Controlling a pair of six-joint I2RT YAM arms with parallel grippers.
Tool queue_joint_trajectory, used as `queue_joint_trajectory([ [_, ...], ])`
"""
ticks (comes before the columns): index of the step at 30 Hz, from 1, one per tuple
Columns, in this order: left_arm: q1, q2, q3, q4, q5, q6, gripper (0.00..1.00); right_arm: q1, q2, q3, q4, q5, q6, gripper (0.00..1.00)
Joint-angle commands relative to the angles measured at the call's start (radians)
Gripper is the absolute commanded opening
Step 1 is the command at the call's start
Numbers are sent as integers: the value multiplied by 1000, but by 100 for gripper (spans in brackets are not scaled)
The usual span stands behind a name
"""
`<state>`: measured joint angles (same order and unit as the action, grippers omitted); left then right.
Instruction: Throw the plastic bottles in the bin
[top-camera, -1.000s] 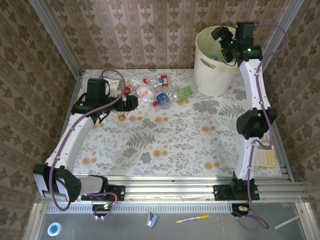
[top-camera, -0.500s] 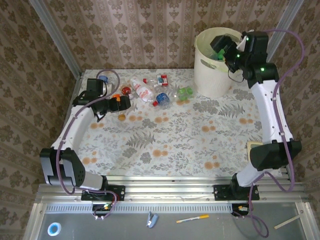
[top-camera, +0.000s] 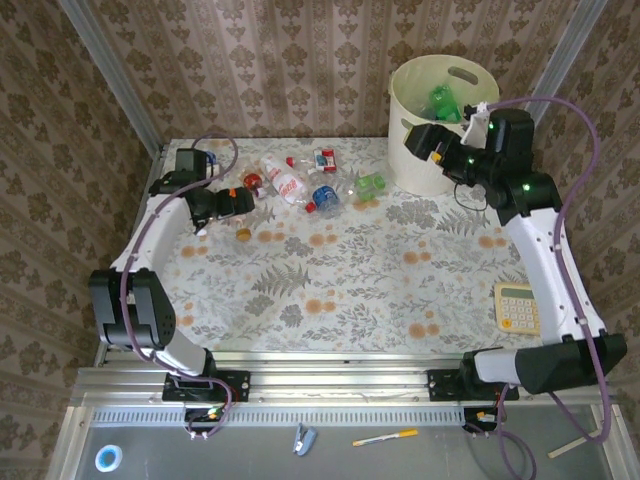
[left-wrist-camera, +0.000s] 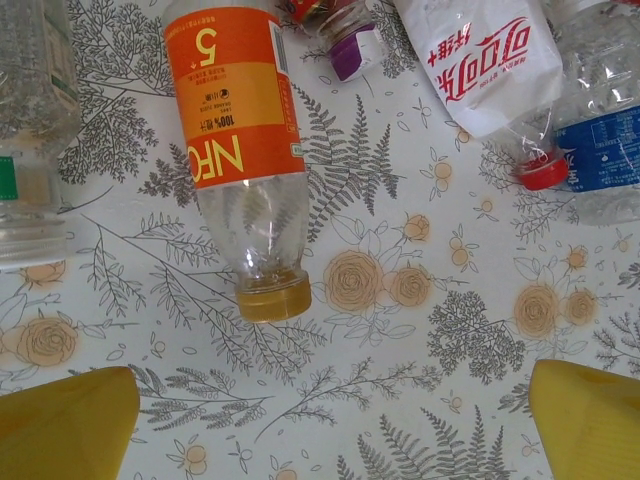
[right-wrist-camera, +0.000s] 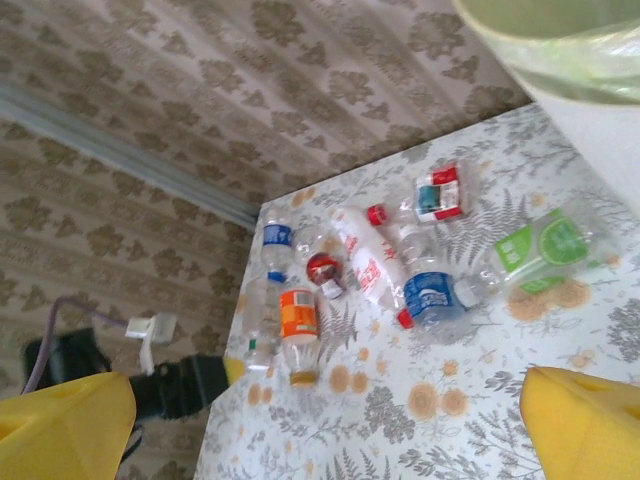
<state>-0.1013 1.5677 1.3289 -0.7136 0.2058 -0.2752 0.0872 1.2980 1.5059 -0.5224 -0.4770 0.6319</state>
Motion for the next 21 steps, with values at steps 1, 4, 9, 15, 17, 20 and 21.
queue_joint_trajectory([
  [1, 11, 25, 51, 5, 20, 56, 100, 18, -45, -68, 48, -52, -42, 100],
  [4, 16, 46, 64, 22, 41, 82, 100, 42, -68, -109, 49, -55, -79, 100],
  [9, 27, 80, 96, 26, 86, 130, 100, 89, -91, -145, 36, -70, -138, 100],
  [15, 49, 120, 115, 16, 109, 178, 100, 150, -103, -170, 36, -66, -181, 100],
  [17, 54, 132, 110, 22, 105, 188, 100, 165, -101, -174, 41, -67, -181, 100],
  [20, 64, 151, 105, 34, 109, 211, 100, 188, -92, -174, 33, -62, -180, 100],
  [21, 63, 158, 108, 33, 116, 221, 100, 195, -89, -173, 32, -60, -180, 100],
])
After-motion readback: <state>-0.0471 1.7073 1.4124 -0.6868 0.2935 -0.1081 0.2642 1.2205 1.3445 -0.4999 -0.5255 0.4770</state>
